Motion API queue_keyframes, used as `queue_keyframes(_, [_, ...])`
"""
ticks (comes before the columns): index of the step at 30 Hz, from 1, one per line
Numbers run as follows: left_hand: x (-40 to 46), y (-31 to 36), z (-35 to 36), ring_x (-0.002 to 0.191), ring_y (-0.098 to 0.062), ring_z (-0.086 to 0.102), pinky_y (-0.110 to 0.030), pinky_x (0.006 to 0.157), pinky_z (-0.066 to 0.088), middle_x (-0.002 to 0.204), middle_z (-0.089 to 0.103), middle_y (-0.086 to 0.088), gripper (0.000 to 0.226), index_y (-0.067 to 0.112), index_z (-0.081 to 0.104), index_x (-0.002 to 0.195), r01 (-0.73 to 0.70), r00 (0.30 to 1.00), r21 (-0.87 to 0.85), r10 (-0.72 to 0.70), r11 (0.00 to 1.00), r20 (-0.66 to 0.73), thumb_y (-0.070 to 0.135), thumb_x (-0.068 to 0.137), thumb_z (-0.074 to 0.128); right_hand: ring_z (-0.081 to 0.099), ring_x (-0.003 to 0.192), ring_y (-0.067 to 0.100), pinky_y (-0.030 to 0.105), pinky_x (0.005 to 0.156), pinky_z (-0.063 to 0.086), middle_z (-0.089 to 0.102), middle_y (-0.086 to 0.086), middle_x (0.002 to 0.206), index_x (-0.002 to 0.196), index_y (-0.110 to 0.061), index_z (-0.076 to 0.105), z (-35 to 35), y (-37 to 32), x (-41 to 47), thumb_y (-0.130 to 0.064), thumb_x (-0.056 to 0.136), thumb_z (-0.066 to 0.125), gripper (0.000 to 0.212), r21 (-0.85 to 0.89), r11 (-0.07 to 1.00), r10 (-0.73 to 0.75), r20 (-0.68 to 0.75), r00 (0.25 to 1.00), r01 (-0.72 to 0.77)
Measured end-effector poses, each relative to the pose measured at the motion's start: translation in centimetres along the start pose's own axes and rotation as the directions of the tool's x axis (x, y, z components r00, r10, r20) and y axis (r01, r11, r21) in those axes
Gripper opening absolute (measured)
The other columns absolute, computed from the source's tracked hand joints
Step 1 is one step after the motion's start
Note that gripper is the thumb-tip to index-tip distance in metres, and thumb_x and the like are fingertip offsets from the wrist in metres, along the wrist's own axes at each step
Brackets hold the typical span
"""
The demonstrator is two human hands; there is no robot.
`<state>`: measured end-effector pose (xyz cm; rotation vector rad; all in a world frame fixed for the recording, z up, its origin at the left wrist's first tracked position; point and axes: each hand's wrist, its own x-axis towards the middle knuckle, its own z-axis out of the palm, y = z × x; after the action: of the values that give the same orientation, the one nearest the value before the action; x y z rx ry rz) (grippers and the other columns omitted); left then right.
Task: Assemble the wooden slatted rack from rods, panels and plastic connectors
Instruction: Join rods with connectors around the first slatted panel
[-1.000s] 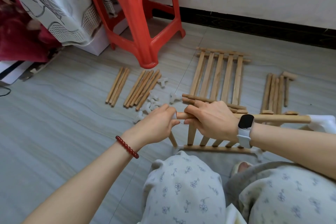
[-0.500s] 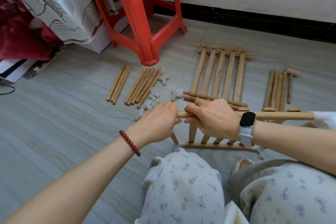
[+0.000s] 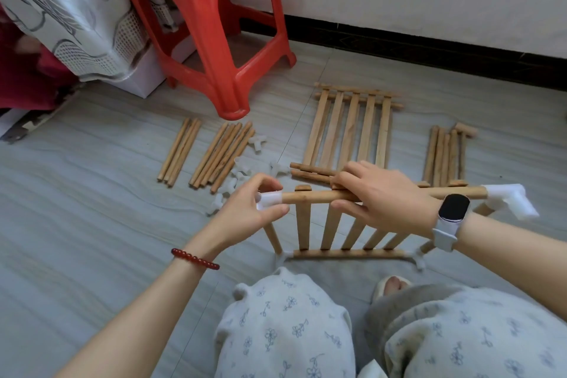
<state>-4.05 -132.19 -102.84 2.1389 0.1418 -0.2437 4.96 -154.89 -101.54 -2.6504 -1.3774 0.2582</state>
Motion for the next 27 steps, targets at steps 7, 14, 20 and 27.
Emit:
queue_keyframes(7, [1.5, 1.8, 0.6, 0.059, -0.009, 0.051, -0.024, 0.065, 0.038, 0.057, 0.056, 0.004, 0.046, 0.01, 0.057, 0.06, 0.187, 0.973, -0.467, -0.227, 0.864, -0.03, 0.031, 0.097, 0.04, 0.042, 0.053, 0.005, 0.021, 0.048, 0.042, 0.041, -0.011, 0.063, 0.085, -0.029, 0.04, 0.6, 0.9, 0.0, -0.078, 0.068, -0.004, 0.069, -0.121, 0.993, -0.006, 0.042, 0.999, 0.011])
queue_keyframes(14, [1.8, 1.3, 0.9, 0.064, -0.007, 0.049, -0.034, 0.072, 0.031, 0.064, 0.055, 0.007, 0.046, 0.021, 0.052, 0.053, 0.155, 0.985, -0.42, -0.175, 0.894, -0.009, 0.032, 0.096, 0.041, 0.04, 0.051, 0.011, 0.02, 0.044, 0.02, 0.04, -0.009, 0.06, 0.089, -0.024, 0.037, 0.3, 1.0, 0.3, -0.073, 0.07, -0.007, 0.068, -0.107, 0.982, -0.133, 0.171, 0.976, 0.153])
queue_keyframes(20, [2.6, 0.8, 1.0, 0.06, -0.013, 0.044, -0.029, 0.067, 0.036, 0.062, 0.049, 0.004, 0.038, 0.021, 0.048, 0.059, 0.129, 0.991, -0.605, -0.125, 0.786, 0.049, 0.044, 0.089, 0.044, 0.042, 0.052, 0.013, 0.026, 0.05, 0.028, 0.04, -0.01, 0.061, 0.092, -0.022, 0.037, 0.6, 0.9, 0.6, -0.07, 0.07, -0.008, 0.07, -0.089, 0.986, -0.123, 0.179, 0.976, 0.141])
queue_keyframes(27, [3.3, 0.4, 1.5, 0.057, -0.01, 0.042, -0.016, 0.055, 0.041, 0.062, 0.043, 0.002, 0.032, 0.02, 0.045, 0.059, 0.073, 0.997, -0.66, -0.038, 0.748, 0.068, 0.033, 0.089, 0.043, 0.035, 0.046, 0.009, 0.024, 0.048, 0.029, 0.037, -0.01, 0.057, 0.085, -0.023, 0.03, 0.7, 0.7, 1.2, -0.07, 0.072, -0.005, 0.06, -0.045, 0.985, -0.158, 0.145, 0.977, 0.166])
